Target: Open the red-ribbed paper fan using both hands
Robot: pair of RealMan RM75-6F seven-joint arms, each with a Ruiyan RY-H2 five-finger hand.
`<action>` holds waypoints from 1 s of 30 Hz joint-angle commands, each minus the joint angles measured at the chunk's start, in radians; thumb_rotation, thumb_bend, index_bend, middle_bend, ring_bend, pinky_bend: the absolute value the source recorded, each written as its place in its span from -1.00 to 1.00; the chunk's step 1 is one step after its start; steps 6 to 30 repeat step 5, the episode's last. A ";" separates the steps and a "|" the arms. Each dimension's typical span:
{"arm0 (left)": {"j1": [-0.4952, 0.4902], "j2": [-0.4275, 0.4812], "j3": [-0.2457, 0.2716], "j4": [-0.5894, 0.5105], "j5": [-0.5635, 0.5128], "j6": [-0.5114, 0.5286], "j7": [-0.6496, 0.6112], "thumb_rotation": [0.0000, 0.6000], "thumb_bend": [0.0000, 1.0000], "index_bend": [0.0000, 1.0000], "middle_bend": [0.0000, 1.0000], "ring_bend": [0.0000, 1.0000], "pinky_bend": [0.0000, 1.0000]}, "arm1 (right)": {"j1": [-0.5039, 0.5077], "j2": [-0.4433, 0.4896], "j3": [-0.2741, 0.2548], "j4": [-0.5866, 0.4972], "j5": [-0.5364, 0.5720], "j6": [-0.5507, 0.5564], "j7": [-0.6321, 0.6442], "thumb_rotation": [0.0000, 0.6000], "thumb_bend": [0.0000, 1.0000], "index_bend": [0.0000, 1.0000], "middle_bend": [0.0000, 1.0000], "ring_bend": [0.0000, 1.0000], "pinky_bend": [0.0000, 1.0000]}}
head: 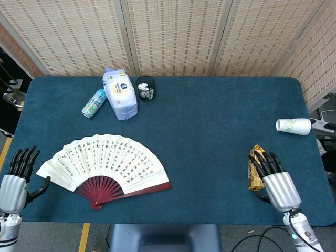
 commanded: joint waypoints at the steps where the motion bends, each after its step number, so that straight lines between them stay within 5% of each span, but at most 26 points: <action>1: 0.043 0.027 0.023 -0.047 0.037 -0.125 0.053 1.00 -0.24 -1.00 -1.00 -1.00 -1.00 | -0.050 -0.017 0.021 0.061 0.044 0.036 0.069 1.00 -0.90 -1.00 -1.00 -1.00 -1.00; 30: 0.038 0.064 0.041 -0.098 0.050 -0.157 0.107 1.00 -0.24 -1.00 -1.00 -1.00 -1.00 | -0.051 -0.005 0.040 0.076 0.053 0.020 0.094 1.00 -0.90 -1.00 -1.00 -1.00 -1.00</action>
